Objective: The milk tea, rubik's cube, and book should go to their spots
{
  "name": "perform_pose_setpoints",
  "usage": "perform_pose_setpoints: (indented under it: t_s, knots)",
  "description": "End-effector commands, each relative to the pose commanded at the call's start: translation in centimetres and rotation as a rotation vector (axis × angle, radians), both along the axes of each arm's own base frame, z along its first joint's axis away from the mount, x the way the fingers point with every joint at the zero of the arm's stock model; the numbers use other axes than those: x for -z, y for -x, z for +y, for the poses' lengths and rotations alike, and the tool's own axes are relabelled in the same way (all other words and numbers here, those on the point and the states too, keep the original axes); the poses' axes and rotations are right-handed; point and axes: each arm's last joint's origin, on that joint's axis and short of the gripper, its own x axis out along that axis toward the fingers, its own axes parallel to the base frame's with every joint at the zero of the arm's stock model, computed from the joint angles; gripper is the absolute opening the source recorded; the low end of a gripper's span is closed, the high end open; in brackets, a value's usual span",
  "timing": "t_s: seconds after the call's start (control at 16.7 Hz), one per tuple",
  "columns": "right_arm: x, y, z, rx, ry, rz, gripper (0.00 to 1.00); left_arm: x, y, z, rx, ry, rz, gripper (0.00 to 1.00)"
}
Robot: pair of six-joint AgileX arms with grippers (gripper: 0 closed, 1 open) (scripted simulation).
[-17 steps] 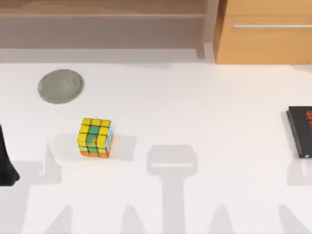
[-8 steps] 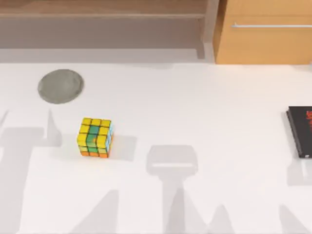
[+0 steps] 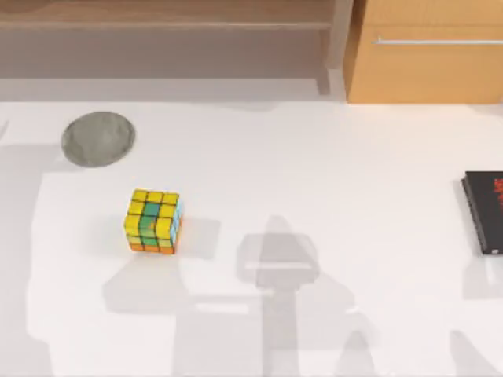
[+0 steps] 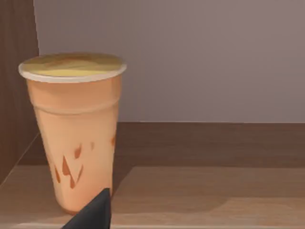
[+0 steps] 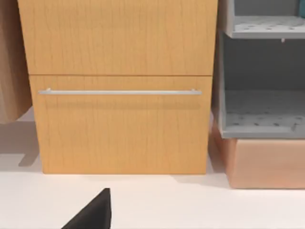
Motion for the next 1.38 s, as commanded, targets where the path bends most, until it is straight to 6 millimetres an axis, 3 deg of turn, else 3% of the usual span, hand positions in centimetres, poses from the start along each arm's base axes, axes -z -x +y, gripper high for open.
perform_pose_setpoints:
  t_s: [0.18, 0.42, 0.6, 0.84, 1.26, 1.38]
  knots:
    - [0.0, 0.0, 0.0, 0.0, 0.0, 0.0, 1.0, 0.7, -4.2, 2.0, 0.002, 0.007, 0.024, 1.0]
    - [0.0, 0.0, 0.0, 0.0, 0.0, 0.0, 1.0, 3.5, -10.2, 5.5, 0.006, 0.016, 0.048, 1.0]
    - [0.0, 0.0, 0.0, 0.0, 0.0, 0.0, 1.0, 5.3, -13.3, 8.0, 0.01, 0.009, 0.028, 1.0]
    - [0.0, 0.0, 0.0, 0.0, 0.0, 0.0, 1.0, 6.7, -15.1, 9.9, 0.01, 0.001, 0.009, 1.0]
    - [0.0, 0.0, 0.0, 0.0, 0.0, 0.0, 1.0, 6.9, -15.3, 9.8, 0.013, 0.002, 0.012, 1.0]
    - [0.0, 0.0, 0.0, 0.0, 0.0, 0.0, 1.0, 6.9, -16.2, 9.9, 0.011, 0.002, 0.013, 1.0]
